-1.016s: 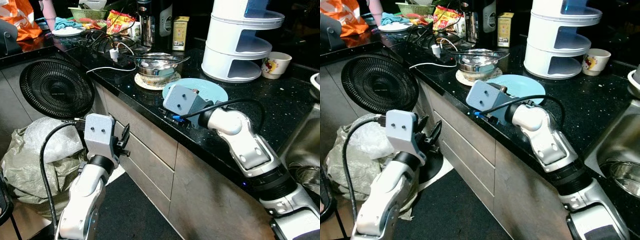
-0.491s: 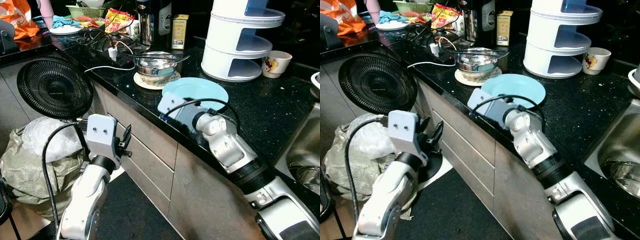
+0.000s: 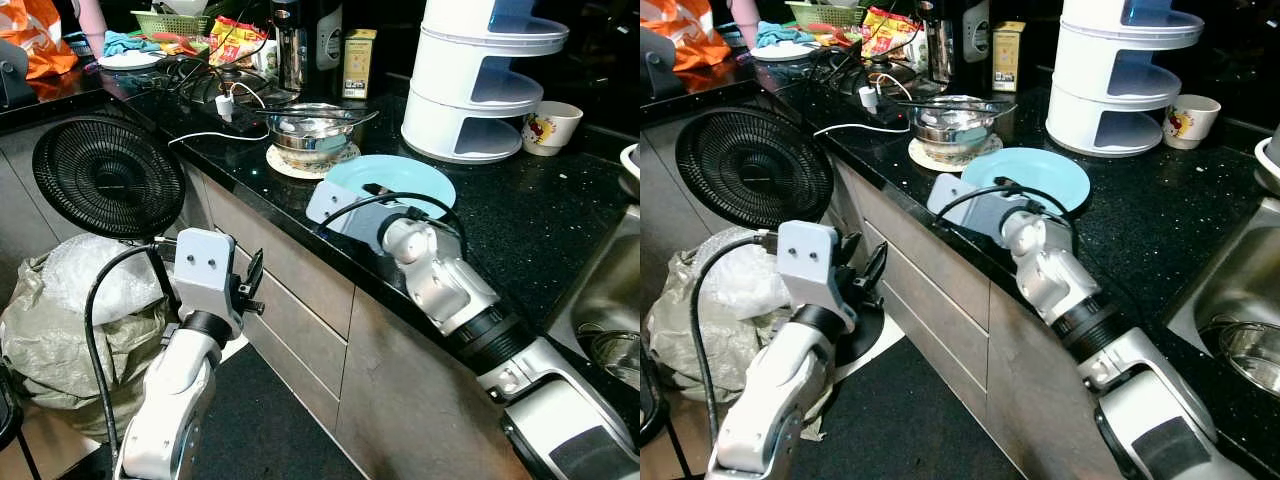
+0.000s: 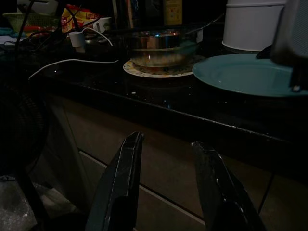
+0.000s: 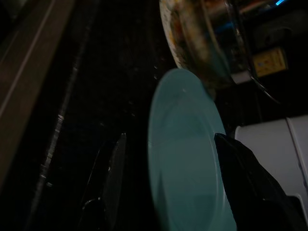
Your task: Kitchen organization
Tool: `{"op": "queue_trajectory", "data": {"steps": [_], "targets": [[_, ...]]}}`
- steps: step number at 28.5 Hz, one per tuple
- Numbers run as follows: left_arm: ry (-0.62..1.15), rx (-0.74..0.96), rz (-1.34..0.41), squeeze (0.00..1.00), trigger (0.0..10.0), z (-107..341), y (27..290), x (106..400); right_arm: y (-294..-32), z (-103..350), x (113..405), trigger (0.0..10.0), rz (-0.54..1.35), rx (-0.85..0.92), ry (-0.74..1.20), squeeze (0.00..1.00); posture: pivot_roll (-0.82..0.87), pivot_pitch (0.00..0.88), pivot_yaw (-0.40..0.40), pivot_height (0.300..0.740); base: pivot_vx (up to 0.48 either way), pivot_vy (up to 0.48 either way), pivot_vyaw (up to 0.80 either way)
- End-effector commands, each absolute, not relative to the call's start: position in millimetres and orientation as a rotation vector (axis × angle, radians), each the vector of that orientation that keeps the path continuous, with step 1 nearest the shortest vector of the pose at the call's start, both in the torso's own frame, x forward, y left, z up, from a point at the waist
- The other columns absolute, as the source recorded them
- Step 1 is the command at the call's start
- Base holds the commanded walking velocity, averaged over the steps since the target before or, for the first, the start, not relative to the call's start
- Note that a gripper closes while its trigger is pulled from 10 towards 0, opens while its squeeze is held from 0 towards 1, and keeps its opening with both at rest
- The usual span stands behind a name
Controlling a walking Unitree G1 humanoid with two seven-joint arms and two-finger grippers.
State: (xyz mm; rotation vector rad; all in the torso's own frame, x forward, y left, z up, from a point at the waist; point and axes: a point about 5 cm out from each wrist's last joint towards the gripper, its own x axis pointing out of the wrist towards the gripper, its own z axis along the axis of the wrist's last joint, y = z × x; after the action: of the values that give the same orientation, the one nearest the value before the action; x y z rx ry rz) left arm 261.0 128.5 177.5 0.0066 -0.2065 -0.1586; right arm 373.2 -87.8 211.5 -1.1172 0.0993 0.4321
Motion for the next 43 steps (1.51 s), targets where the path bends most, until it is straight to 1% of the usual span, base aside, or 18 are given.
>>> {"op": "queue_trajectory", "data": {"steps": [1, 9, 15, 19, 28, 29, 30, 31, 43], "targets": [[-0.208, 0.018, -0.160, 0.00, 10.0, 177.5, 127.0, 261.9, -78.7, 212.5, 374.3, 10.0, 0.450, -1.150, 0.090, 0.00, 0.07, 0.000, -0.014, 0.740, 0.000, 0.000, 0.00], [-0.209, 0.018, -0.158, 0.00, 10.0, 177.2, 126.2, 261.1, -73.4, 216.6, 381.9, 10.0, 0.411, -1.153, 0.091, 0.00, 0.08, 0.000, -0.021, 0.740, 0.000, 0.000, 0.00], [-0.210, 0.014, -0.156, 0.00, 10.0, 177.7, 126.1, 259.8, -85.2, 216.6, 391.1, 10.0, 0.348, -1.208, 0.130, 0.00, 0.08, 0.000, -0.024, 0.740, 0.000, 0.000, 0.00], [-0.208, 0.012, -0.158, 0.00, 10.0, 178.0, 125.3, 258.8, -97.4, 210.7, 396.0, 10.0, 0.339, -1.278, 0.213, 0.00, 0.07, 0.000, -0.024, 0.740, 0.000, 0.000, 0.00], [-0.207, 0.008, -0.152, 0.00, 10.0, 178.7, 124.3, 258.0, -107.6, 208.9, 401.1, 10.0, 0.305, -1.303, 0.249, 0.00, 0.07, 0.000, -0.025, 0.740, 0.000, 0.000, 0.00], [-0.206, 0.007, -0.153, 0.00, 10.0, 178.8, 124.4, 258.3, -108.7, 206.7, 401.1, 6.7, 0.314, -1.315, 0.263, 0.00, 0.07, 0.000, -0.025, 0.740, 0.000, 0.000, 0.00], [-0.206, 0.006, -0.153, 0.00, 10.0, 178.9, 124.4, 258.4, -109.1, 205.3, 400.8, 6.7, 0.321, -1.320, 0.271, 0.00, 0.07, 0.000, -0.025, 0.740, 0.000, 0.000, 0.00], [-0.206, 0.006, -0.153, 0.00, 10.0, 178.9, 124.4, 258.4, -110.6, 204.1, 400.6, 0.0, 0.320, -1.337, 0.278, 0.00, 0.07, 0.000, -0.025, 0.740, 0.000, 0.000, 0.00], [-0.208, 0.007, -0.148, 0.00, 10.0, 179.4, 125.3, 259.5, -123.3, 203.3, 401.8, 0.0, 0.290, -1.348, 0.295, 0.00, 0.07, 0.000, -0.023, 0.740, 0.000, 0.000, 0.00]]}}
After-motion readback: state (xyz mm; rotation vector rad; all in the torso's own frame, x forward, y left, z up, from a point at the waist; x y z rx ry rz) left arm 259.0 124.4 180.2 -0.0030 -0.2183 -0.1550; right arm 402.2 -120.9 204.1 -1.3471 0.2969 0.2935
